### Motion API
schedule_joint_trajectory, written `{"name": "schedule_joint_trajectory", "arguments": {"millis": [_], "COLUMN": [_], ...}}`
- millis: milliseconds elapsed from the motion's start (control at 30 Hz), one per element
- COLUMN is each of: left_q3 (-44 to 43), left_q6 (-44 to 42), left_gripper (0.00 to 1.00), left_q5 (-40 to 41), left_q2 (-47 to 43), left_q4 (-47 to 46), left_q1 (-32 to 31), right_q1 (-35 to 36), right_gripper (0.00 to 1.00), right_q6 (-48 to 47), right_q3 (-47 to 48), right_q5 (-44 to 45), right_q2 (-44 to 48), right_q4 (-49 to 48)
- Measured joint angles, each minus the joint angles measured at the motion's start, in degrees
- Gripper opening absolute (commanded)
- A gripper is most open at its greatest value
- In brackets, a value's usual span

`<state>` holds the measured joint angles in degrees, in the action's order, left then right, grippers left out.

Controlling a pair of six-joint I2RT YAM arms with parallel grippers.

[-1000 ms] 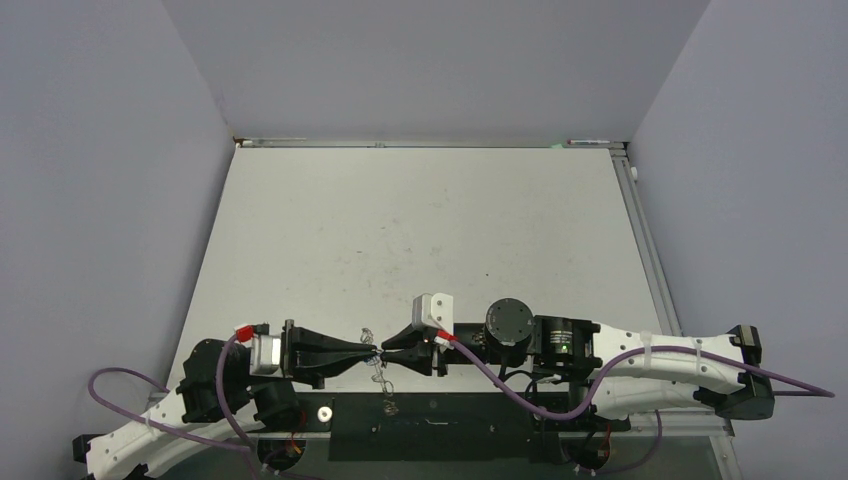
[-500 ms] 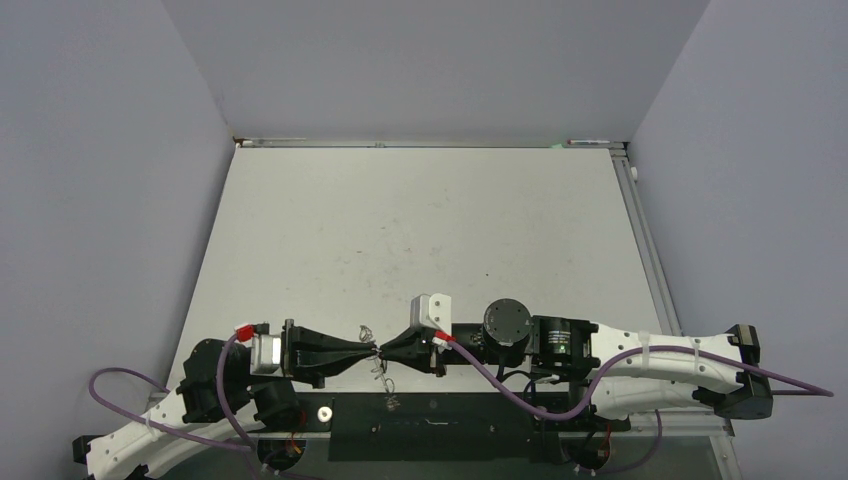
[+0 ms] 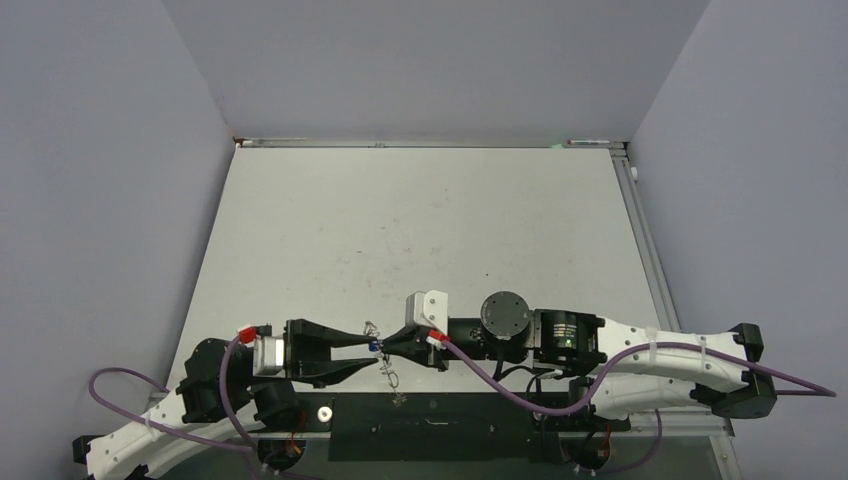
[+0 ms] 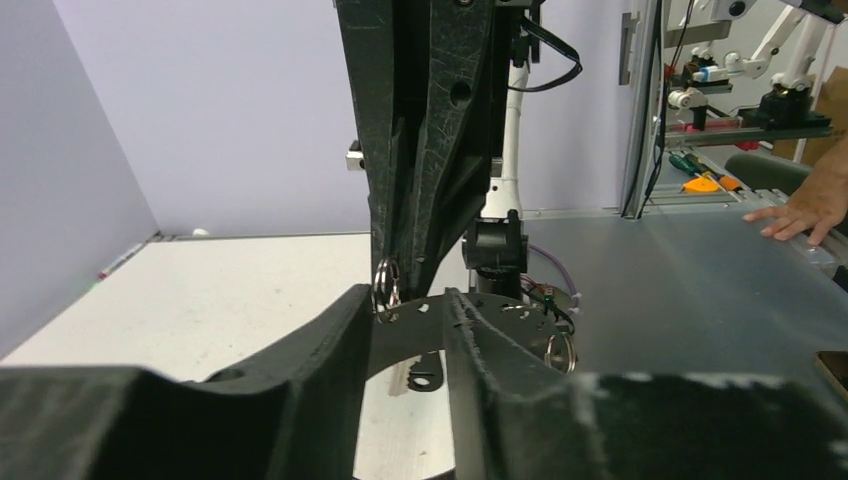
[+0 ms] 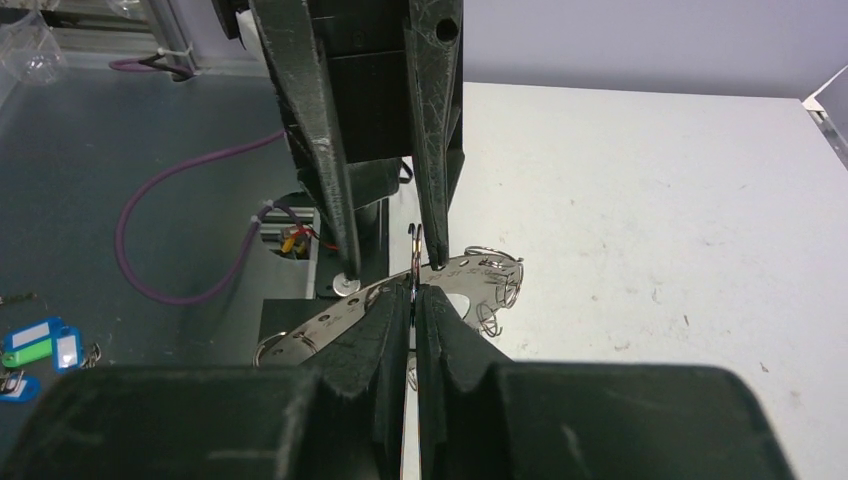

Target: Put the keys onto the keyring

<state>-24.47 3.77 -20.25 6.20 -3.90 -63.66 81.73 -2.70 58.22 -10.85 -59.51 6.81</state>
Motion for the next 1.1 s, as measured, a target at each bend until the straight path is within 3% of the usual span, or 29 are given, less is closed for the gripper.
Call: {"name": "schedule_joint_trajectory", "arguments": {"millis": [100, 200, 667, 1100], "left_q3": [-0.57, -3.41, -24.9, -21.79], "left_q6": [-0.63, -2.08, -11.39, -13.55], "left_gripper": [0.48, 0.51, 0.33, 0.36], "left_q5": [-0.02, 0.07, 1.57, 1.79], "left_q2": [0.0, 0.2, 10.99, 18.53], "left_q4": [1.44, 6.34, 32.09, 34.4], "left_q1": [0.0, 0.0, 0.02, 0.02], "right_q1": [-0.02, 0.0, 0.42, 3.13], "right_gripper": [0.05, 0.05, 0.05, 0.05], "right_q6": [-1.05, -2.08, -7.3, -7.37], "right_q3": [2.1, 4.2, 22.95, 25.94], "right_q5": [0.33, 0.57, 5.07, 7.91], "right_q2": [-0.76, -1.66, -13.44, -16.13], "right_q4": [3.15, 7.19, 33.97, 43.6]}}
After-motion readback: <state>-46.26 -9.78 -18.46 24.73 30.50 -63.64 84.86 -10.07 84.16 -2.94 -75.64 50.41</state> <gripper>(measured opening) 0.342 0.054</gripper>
